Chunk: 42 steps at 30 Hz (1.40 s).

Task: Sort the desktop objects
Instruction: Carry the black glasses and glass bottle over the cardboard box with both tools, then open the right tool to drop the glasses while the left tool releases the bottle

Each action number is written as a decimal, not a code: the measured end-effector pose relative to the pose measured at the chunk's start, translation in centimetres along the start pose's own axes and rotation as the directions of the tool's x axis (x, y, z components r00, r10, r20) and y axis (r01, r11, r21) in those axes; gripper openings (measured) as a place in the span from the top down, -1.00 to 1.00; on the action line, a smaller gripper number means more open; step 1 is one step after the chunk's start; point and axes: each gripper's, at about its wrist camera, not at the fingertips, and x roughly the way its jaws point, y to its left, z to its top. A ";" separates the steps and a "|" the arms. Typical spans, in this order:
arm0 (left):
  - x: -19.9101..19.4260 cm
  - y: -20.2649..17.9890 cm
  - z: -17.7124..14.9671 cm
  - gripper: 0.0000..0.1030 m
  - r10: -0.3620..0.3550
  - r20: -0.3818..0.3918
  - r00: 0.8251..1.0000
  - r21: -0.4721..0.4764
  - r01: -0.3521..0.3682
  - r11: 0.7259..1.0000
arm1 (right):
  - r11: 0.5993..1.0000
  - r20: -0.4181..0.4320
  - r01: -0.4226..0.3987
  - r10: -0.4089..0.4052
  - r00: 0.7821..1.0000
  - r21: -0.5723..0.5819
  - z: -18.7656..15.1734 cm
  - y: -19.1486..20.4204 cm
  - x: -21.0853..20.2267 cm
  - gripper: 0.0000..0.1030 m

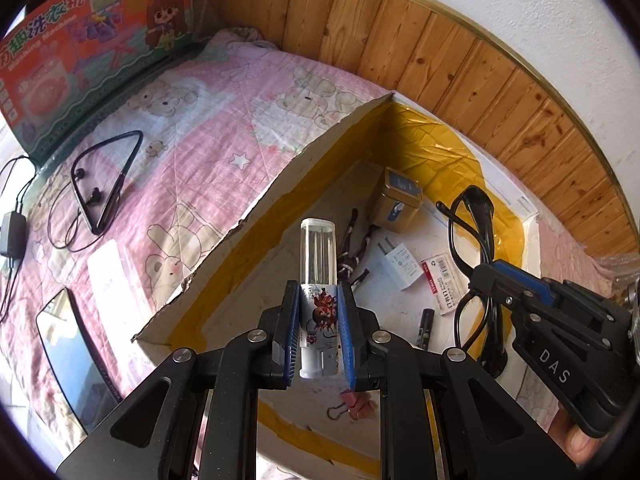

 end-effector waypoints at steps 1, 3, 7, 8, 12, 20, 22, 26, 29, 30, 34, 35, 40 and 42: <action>0.1 0.0 0.0 0.64 0.000 -0.004 1.000 -0.001 0.000 1.000 | 1.000 -0.005 0.001 -0.001 1.000 0.004 0.2 -0.2 0.3 0.67; 0.5 0.1 0.1 0.64 -0.001 -0.019 1.000 -0.003 0.001 1.000 | 1.000 -0.015 0.005 -0.005 1.000 0.008 0.6 -0.5 0.9 0.67; 1.0 0.6 0.3 0.63 -0.001 -0.041 0.999 -0.024 0.000 1.000 | 1.000 -0.031 0.015 -0.014 0.999 0.019 1.5 -1.1 2.0 0.63; 1.0 0.7 0.3 0.63 0.003 -0.038 0.999 -0.032 -0.004 0.999 | 1.000 -0.030 0.021 -0.020 0.999 0.017 1.7 -1.2 2.2 0.62; 1.0 0.9 0.5 0.36 0.011 -0.044 0.999 -0.041 -0.012 0.999 | 0.999 -0.030 0.032 -0.031 0.999 0.033 2.2 -1.8 2.6 0.27; 0.5 0.8 0.6 0.27 0.017 -0.028 0.999 -0.033 -0.018 0.999 | 1.000 -0.052 0.015 -0.014 0.999 0.014 1.3 -2.0 2.2 0.22; 0.2 0.7 0.6 0.27 0.016 -0.021 1.000 -0.030 -0.016 0.999 | 1.000 -0.063 0.009 -0.009 0.998 -0.012 0.8 -1.7 1.8 0.14; -0.3 0.2 0.5 0.27 0.017 -0.007 1.000 -0.008 -0.017 1.000 | 0.996 -0.074 0.011 -0.018 0.997 -0.086 -0.6 -0.9 0.6 0.09; -0.8 -0.3 0.4 0.25 0.008 0.007 1.000 0.006 -0.008 1.000 | 0.990 -0.084 0.008 -0.020 0.996 -0.142 -2.0 -0.3 -0.3 0.05; -1.0 -0.5 0.3 0.18 0.001 0.012 1.000 0.011 -0.002 1.000 | 0.986 -0.088 0.007 -0.021 0.996 -0.164 -2.4 -0.1 -0.6 0.02; -2.2 -1.2 0.1 -0.02 -0.005 0.047 0.999 0.032 0.004 0.999 | 0.965 -0.088 0.024 -0.048 0.995 -0.261 -4.2 0.9 -1.7 -0.04; -2.5 -1.3 0.0 -0.02 -0.007 0.054 0.999 0.035 0.005 0.999 | 0.959 -0.082 0.030 -0.055 0.995 -0.281 -4.6 1.1 -2.0 -0.05; -3.8 -1.8 -0.6 -0.08 -0.012 0.080 0.997 0.046 0.008 0.999 | 0.945 -0.062 0.043 -0.066 0.996 -0.324 -5.5 1.7 -3.4 -0.11; -4.4 -2.1 -0.9 -0.08 -0.019 0.092 0.996 0.051 0.014 0.999 | 0.944 -0.058 0.042 -0.065 0.996 -0.327 -5.7 1.8 -3.8 -0.11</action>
